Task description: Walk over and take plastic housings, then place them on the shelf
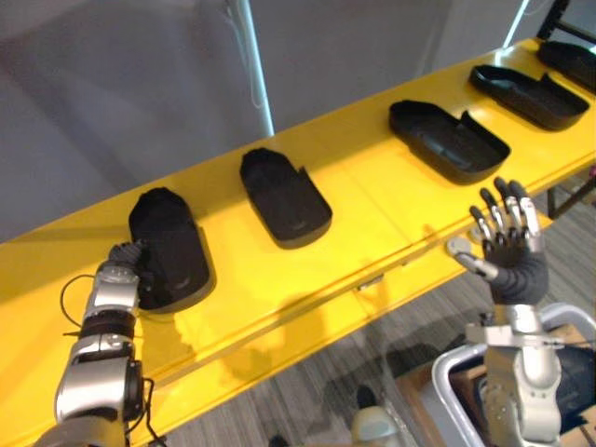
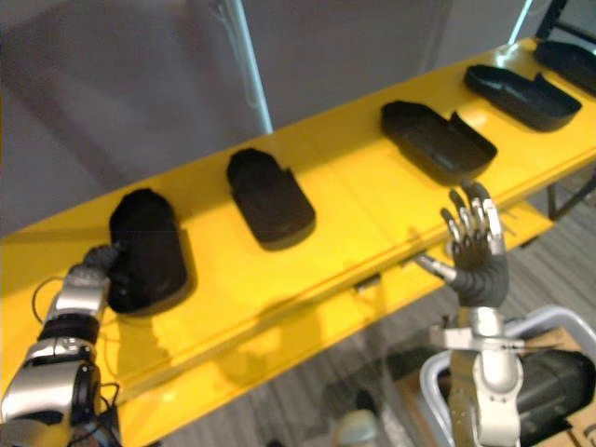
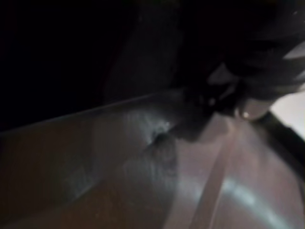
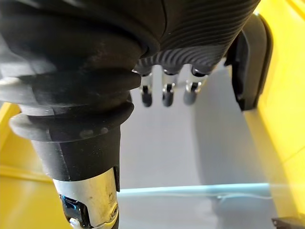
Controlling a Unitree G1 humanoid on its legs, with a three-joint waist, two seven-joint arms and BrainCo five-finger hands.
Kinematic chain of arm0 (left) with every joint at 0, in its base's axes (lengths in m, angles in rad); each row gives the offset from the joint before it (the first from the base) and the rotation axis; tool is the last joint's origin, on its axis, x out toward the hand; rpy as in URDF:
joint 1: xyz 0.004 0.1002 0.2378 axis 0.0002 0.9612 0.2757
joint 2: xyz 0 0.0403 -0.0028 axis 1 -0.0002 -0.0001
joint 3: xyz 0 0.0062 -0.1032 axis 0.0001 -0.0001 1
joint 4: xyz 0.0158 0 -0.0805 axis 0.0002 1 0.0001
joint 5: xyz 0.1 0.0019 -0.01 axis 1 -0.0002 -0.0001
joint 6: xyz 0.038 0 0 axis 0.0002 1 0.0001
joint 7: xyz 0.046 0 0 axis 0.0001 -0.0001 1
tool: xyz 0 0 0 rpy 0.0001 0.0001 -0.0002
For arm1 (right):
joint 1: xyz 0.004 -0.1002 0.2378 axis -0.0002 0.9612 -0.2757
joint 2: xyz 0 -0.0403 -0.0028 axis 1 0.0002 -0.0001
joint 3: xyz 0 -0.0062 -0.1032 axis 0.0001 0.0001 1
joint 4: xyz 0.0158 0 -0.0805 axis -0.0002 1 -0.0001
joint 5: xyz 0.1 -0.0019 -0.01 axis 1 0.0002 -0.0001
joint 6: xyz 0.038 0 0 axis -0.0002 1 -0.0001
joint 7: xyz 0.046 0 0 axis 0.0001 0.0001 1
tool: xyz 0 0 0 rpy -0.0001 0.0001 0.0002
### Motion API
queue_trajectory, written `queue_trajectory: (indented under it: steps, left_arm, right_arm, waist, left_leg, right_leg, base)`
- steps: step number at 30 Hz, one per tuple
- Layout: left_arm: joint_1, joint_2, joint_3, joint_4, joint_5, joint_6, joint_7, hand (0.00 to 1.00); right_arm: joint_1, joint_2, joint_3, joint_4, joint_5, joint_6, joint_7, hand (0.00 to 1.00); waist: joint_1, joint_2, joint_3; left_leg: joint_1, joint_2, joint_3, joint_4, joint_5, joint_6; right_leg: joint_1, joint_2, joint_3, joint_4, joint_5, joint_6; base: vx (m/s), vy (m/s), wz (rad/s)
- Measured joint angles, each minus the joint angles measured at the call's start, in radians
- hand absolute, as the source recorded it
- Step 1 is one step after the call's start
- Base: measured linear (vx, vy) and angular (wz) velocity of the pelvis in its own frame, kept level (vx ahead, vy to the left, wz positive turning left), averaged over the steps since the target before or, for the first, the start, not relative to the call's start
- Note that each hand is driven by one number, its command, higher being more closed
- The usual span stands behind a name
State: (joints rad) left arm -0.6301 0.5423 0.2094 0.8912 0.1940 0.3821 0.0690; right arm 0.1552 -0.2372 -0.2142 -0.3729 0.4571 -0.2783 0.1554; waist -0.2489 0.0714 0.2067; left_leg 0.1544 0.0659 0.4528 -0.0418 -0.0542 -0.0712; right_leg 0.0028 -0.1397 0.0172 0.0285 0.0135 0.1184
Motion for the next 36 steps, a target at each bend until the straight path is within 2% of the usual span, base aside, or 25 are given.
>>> queue_trajectory:
  steps: [6, 7, 24, 31, 32, 36]
  left_arm:
    - [0.000, 0.000, 0.015, 0.027, 0.001, -0.003, 0.001, 1.00]
    - [0.000, 0.000, 0.015, 0.030, 0.001, -0.004, 0.001, 0.00]
    - [0.000, 0.008, 0.012, 0.031, -0.003, -0.015, -0.004, 0.00]
    - [-0.047, 0.045, 0.004, 0.030, -0.105, -0.055, 0.039, 0.00]
    - [-0.070, 0.054, 0.004, 0.025, -0.149, -0.079, 0.047, 0.00]
    - [-0.118, 0.057, -0.022, -0.018, -0.159, -0.127, 0.079, 0.00]
  right_arm:
    - [0.001, -0.008, -0.001, 0.000, 0.000, 0.000, 0.008, 0.00]
    - [0.001, -0.012, -0.001, 0.000, 0.000, 0.000, 0.008, 0.00]
    - [0.020, -0.023, 0.010, 0.000, 0.002, -0.002, 0.018, 0.00]
    - [0.019, -0.023, 0.060, 0.008, 0.002, -0.031, 0.016, 0.00]
    - [0.019, -0.023, 0.071, 0.013, 0.002, -0.037, 0.014, 0.00]
    - [0.016, -0.020, 0.090, 0.033, 0.002, -0.063, -0.009, 0.00]
  waist:
    - [-0.009, 0.005, 0.003]
    - [-0.010, 0.007, 0.004]
    - [-0.013, 0.009, 0.005]
    - [-0.009, 0.008, 0.004]
    - [-0.006, 0.008, 0.004]
    - [-0.001, 0.002, 0.000]
  left_leg:
    - [0.002, 0.000, 0.000, 0.002, 0.000, 0.000]
    - [0.002, 0.000, 0.000, 0.002, 0.000, 0.000]
    - [0.004, 0.004, -0.005, 0.004, 0.000, -0.001]
    - [0.004, 0.007, -0.013, 0.004, 0.001, -0.002]
    - [0.003, 0.007, -0.016, 0.004, 0.002, -0.002]
    - [0.000, 0.008, -0.028, 0.003, 0.004, -0.005]
  right_leg:
    - [0.001, 0.000, 0.002, 0.003, 0.000, 0.000]
    - [0.001, 0.000, 0.002, 0.003, 0.000, 0.000]
    - [0.020, 0.001, -0.010, -0.024, 0.016, -0.002]
    - [0.034, 0.002, -0.020, -0.039, 0.022, -0.004]
    - [0.034, 0.002, -0.021, -0.040, 0.022, -0.004]
    - [0.039, 0.002, -0.034, -0.042, 0.023, -0.004]
  base:
    - [0.00, 0.000, 0.00]
    - [0.00, 0.000, 0.00]
    - [0.00, -0.006, 0.01]
    - [-0.01, -0.026, 0.04]
    - [-0.02, -0.026, 0.03]
    - [-0.01, -0.030, 0.08]
